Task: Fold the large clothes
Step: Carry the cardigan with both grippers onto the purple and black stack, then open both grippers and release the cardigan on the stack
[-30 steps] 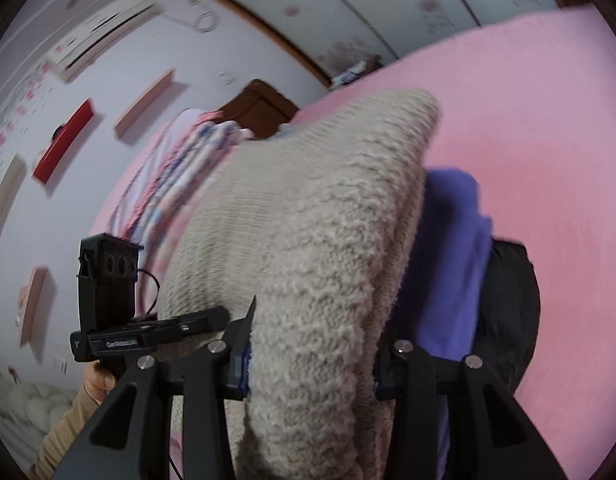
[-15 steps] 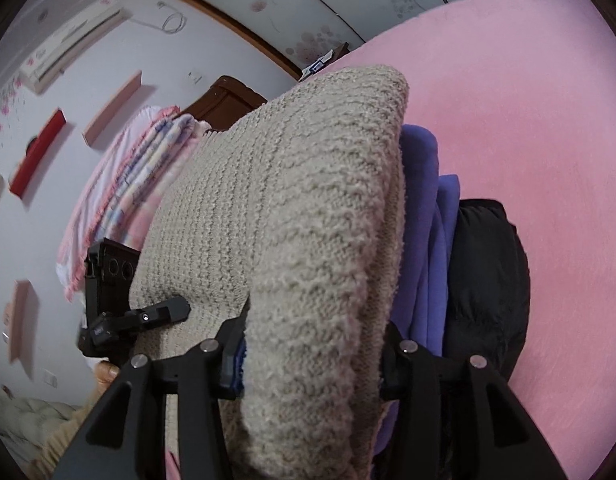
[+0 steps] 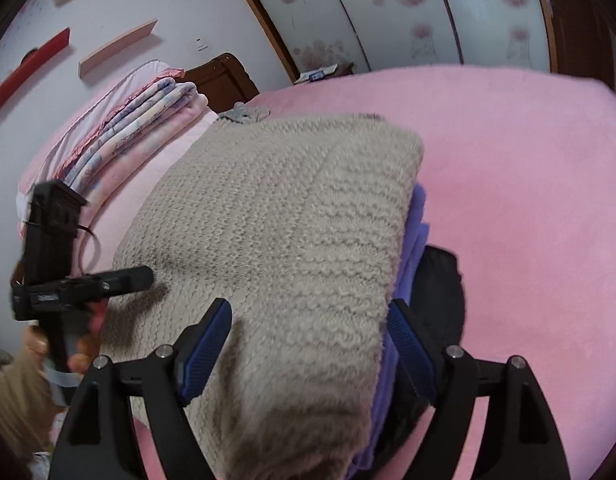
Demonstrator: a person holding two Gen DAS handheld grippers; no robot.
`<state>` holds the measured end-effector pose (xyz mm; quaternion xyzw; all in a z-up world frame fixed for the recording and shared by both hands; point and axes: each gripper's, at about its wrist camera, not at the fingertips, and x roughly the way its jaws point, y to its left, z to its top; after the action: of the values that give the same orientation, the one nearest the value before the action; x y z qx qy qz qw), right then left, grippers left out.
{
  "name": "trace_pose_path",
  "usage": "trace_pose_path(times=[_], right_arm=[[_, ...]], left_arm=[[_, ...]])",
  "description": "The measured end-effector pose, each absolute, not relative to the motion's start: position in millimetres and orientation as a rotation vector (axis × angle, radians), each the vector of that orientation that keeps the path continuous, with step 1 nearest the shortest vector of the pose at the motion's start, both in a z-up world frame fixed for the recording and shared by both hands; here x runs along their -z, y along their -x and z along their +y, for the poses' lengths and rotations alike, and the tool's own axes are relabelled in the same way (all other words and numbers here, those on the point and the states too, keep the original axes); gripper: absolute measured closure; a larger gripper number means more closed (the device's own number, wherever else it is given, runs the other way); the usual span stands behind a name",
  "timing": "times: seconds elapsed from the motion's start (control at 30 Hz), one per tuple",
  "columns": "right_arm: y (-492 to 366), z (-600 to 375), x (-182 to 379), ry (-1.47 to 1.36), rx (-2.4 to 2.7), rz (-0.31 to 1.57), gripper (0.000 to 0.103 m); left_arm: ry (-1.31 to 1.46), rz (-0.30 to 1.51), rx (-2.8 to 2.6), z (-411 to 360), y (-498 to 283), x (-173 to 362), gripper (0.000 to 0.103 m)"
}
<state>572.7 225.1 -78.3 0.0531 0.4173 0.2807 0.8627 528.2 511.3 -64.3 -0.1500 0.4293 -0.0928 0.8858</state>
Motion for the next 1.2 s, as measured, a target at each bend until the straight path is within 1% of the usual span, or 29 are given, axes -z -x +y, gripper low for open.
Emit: trace_pose_path(times=[0.13, 0.27, 0.5, 0.83, 1.2], right_arm=[[-563, 224, 67, -0.066, -0.565, 0.848, 0.023], [-552, 220, 58, -0.032, -0.540, 0.832, 0.023], [-522, 194, 48, -0.016, -0.561, 0.807, 0.023], [-473, 140, 39, -0.015, -0.565, 0.750, 0.023], [-422, 71, 49, -0.066, -0.551, 0.694, 0.022]], left_arm=[[0.218, 0.841, 0.128, 484, -498, 33, 0.001], [0.184, 0.810, 0.086, 461, -472, 16, 0.001], [0.170, 0.819, 0.018, 411, -441, 18, 0.001], [0.204, 0.808, -0.005, 347, -424, 31, 0.001], [0.180, 0.694, 0.001, 272, -388, 32, 0.001]])
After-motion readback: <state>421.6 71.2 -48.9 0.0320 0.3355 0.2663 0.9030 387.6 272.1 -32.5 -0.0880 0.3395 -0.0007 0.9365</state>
